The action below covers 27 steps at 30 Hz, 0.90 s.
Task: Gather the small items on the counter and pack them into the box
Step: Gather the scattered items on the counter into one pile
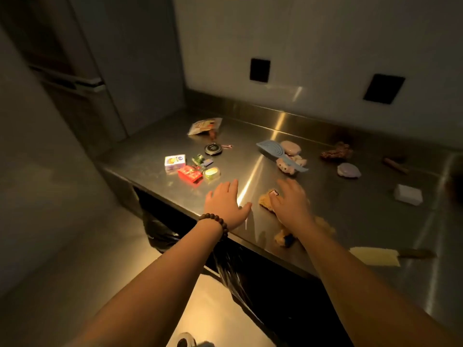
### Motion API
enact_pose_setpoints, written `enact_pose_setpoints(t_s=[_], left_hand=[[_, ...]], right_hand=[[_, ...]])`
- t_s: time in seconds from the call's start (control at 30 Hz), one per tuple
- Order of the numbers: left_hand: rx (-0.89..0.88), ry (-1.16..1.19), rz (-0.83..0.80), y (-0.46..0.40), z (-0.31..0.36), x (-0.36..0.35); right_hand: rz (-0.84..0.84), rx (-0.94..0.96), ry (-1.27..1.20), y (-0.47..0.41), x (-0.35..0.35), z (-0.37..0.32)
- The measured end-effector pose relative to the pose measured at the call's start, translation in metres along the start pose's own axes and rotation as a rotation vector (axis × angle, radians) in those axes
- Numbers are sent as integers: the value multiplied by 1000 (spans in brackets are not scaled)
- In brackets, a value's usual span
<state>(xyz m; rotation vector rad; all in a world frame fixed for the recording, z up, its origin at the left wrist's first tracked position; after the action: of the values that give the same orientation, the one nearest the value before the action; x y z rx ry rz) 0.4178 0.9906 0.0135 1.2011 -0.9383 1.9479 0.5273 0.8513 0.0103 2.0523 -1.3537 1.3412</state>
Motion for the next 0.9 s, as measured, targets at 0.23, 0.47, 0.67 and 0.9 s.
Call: enact_pose_setpoints(t_s=[0.23,0.47,0.67,0.9], left_hand=[[-252,19,-143,-71,-30,-18],[-428,66,-266,-99,-9,-39],[-472,102,-344,-100,22,-65],[-681,103,-522,-82,58,-107]], right_hand=[[93,-264,73,-17,-24,-11],[157,-487,137,-12,-21,12],[183,-498,235,1,-2,45],[12,-479,259,28,-6,87]])
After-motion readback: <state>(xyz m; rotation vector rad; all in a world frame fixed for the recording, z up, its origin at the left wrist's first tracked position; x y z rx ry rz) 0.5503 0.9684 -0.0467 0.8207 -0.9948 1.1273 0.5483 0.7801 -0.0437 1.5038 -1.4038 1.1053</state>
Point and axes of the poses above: each hand's wrist, its own y-axis away from the middle knuckle, its own x-axis out of the back of the hand, z = x × y, the point moved 6 cm from there along -y, towards the middle knuckle, and after that the axes turned 9 degrees about z, right-handed, at the moved point
